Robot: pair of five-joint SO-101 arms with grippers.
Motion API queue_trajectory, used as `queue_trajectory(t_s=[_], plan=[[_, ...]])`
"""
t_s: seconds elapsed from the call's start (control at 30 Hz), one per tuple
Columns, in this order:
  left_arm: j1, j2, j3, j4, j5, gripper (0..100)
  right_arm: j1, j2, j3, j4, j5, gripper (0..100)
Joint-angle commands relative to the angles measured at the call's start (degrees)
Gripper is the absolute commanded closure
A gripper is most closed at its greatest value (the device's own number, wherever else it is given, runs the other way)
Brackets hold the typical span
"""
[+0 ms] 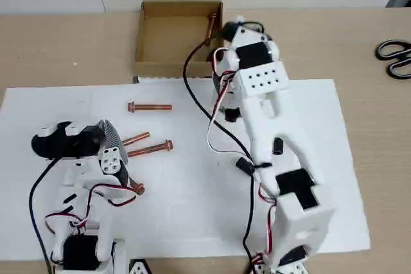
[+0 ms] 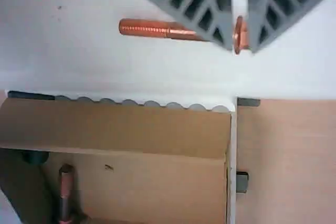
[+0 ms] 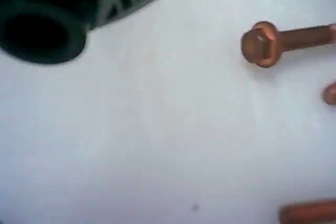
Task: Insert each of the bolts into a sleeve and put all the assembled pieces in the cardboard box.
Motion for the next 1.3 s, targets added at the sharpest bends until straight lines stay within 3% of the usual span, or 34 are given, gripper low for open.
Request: queue_trajectory(t_s=[0.0,0.2,0.43,0.6,0.83,1.0,1.17,1.27], plan=[[0.2,-0.2,-3.5,-2.8,0.0,99,3.1,-7.7,2.8,1.2,0.5,99.7],[0.3,2.6,-8.7,-3.3,0.0,99,9.7,-21.0,15.8,1.3,3.3,99.7],[2.7,22.6,-22.7,-2.5,0.2,99,18.0,-37.6,33.0,1.1,6.2,99.7],[5.5,38.2,-37.7,7.6,6.2,99,24.0,-46.9,41.6,0.9,8.8,99.7],[5.2,58.4,-52.7,20.7,6.5,99,30.5,-53.3,47.4,0.8,11.3,99.7],[5.2,72.1,-61.0,24.6,6.2,99,31.8,-54.6,51.8,0.9,11.3,99.7],[5.5,87.1,-66.7,27.1,-2.2,99,32.5,-54.6,53.5,0.7,10.9,99.7],[5.2,93.1,-69.8,28.5,-11.9,99,34.5,-54.6,53.5,0.7,10.9,99.7]])
